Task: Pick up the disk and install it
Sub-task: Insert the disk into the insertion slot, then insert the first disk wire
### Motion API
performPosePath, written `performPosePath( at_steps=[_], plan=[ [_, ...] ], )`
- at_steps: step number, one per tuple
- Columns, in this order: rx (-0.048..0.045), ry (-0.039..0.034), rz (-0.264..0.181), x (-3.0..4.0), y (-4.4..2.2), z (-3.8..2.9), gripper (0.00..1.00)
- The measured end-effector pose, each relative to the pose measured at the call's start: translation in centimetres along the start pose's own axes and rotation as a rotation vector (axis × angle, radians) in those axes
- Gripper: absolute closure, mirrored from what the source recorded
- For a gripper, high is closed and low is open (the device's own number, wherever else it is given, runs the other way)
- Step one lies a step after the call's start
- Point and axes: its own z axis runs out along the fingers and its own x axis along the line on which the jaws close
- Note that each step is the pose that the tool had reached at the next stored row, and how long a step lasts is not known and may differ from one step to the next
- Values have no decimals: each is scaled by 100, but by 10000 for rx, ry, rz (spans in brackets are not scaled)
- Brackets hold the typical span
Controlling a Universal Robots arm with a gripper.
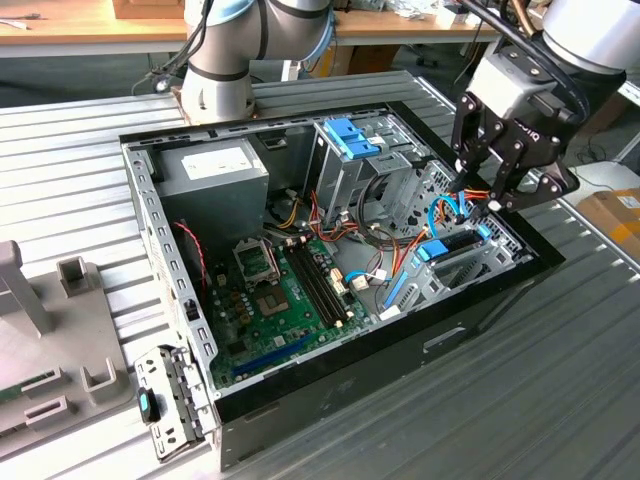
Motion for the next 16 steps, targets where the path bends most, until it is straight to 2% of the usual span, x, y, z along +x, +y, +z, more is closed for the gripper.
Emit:
performPosePath(
  at_steps=[4, 16],
  plan=[
    [0, 10, -1, -5, -10, 60, 56],
    [0, 10, -1, -5, -10, 64, 56]
  ],
)
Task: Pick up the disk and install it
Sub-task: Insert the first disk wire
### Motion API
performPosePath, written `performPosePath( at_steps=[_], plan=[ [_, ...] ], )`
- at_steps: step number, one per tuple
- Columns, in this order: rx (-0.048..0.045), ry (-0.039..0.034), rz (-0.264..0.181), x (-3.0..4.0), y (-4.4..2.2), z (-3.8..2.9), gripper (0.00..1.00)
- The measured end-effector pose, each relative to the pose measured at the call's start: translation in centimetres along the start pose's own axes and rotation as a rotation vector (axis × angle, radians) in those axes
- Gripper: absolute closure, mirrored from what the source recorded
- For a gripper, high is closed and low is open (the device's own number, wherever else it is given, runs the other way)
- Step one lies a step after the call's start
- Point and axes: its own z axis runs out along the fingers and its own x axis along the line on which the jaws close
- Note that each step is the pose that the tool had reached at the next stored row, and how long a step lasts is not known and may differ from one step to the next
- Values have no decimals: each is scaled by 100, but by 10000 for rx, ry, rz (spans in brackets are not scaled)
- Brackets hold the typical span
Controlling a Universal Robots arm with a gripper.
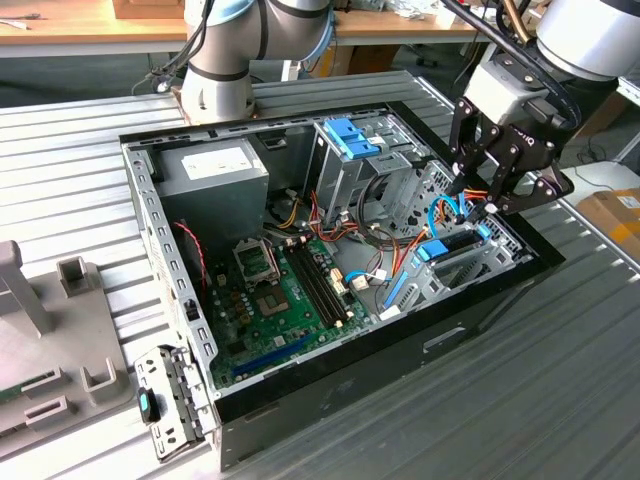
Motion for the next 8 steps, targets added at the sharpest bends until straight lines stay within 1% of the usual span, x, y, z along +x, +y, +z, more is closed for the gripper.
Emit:
performPosePath(
  at_steps=[2, 8],
  plan=[
    [0, -3, -4, -2, 0, 2, 56],
    [-16, -14, -255, -40, -15, 4, 56]
  ],
)
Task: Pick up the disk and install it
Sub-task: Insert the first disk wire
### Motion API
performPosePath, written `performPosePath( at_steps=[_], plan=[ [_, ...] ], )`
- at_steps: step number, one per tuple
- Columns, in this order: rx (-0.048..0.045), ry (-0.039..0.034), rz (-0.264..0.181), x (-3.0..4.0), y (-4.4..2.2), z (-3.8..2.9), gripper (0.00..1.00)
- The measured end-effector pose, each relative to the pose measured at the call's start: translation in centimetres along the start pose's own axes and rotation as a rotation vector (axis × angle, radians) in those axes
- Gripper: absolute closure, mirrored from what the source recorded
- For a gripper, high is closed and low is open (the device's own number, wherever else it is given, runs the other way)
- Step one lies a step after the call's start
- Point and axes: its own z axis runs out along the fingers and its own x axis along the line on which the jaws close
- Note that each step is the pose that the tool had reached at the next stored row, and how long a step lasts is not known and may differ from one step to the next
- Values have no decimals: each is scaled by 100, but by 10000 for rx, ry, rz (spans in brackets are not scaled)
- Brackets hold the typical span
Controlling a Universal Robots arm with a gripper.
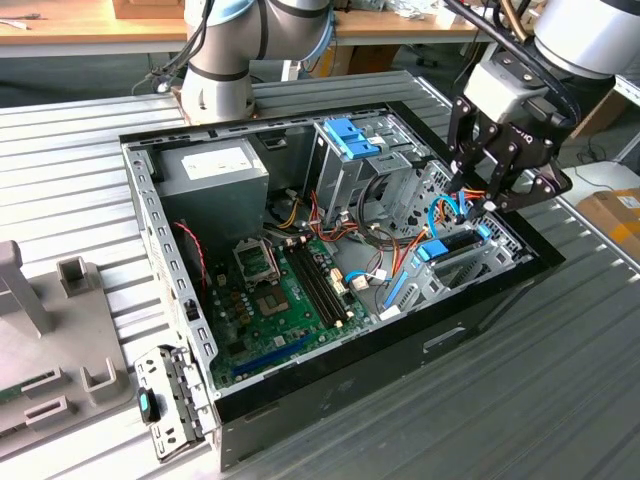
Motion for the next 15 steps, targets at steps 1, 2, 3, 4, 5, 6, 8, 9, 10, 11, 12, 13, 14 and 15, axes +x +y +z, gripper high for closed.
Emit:
performPosePath(
  at_steps=[1, 2, 3, 4, 5, 6, 8, 9, 10, 11, 12, 13, 14, 15],
  plan=[
    [-4, -4, -60, -8, -6, 1, 56],
    [-7, -8, -116, -16, -11, 2, 56],
    [-10, -11, -160, -21, -16, 3, 56],
    [-13, -13, -202, -25, -20, 3, 56],
    [-16, -17, -255, -31, -26, 4, 56],
    [-18, -19, -288, -34, -29, 4, 56],
    [-24, -24, -381, -45, -39, 5, 56],
    [-26, -27, -418, -49, -43, 6, 56],
    [-28, -30, -450, -52, -47, 7, 56],
    [-31, -33, -502, -56, -54, 7, 56],
    [-34, -33, -540, -58, -59, 7, 56],
    [-38, -39, -613, -60, -69, 8, 56],
    [-42, -43, -678, -62, -77, 9, 56],
    [-48, -50, -768, -64, -88, 10, 56]
  ],
)
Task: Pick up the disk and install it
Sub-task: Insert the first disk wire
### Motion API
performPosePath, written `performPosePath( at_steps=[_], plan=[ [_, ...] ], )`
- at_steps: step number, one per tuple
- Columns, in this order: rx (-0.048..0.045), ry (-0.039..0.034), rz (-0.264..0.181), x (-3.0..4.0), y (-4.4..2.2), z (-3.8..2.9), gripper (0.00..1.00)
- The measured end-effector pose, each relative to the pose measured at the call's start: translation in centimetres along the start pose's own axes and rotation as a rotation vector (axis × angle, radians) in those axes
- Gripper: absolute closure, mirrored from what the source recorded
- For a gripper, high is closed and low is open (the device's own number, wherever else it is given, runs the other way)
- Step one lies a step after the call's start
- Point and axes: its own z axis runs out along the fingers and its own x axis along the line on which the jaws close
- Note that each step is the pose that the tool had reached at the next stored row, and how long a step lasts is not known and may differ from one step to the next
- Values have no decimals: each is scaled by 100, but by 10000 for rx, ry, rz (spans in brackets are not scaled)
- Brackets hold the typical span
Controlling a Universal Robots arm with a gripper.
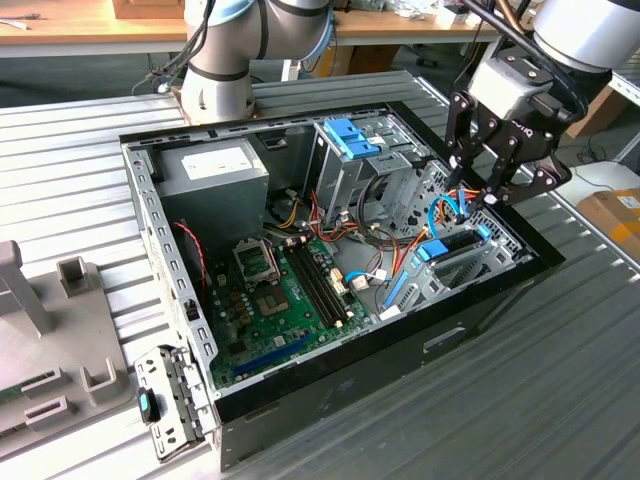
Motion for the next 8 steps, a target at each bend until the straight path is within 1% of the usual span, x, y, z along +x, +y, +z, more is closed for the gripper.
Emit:
performPosePath(
  at_steps=[4, 6, 8],
  plan=[
    [-19, -18, -304, -1, -62, 3, 56],
    [-32, -32, -511, 0, -113, 7, 56],
    [-38, -39, -624, 2, -144, 9, 56]
  ],
)
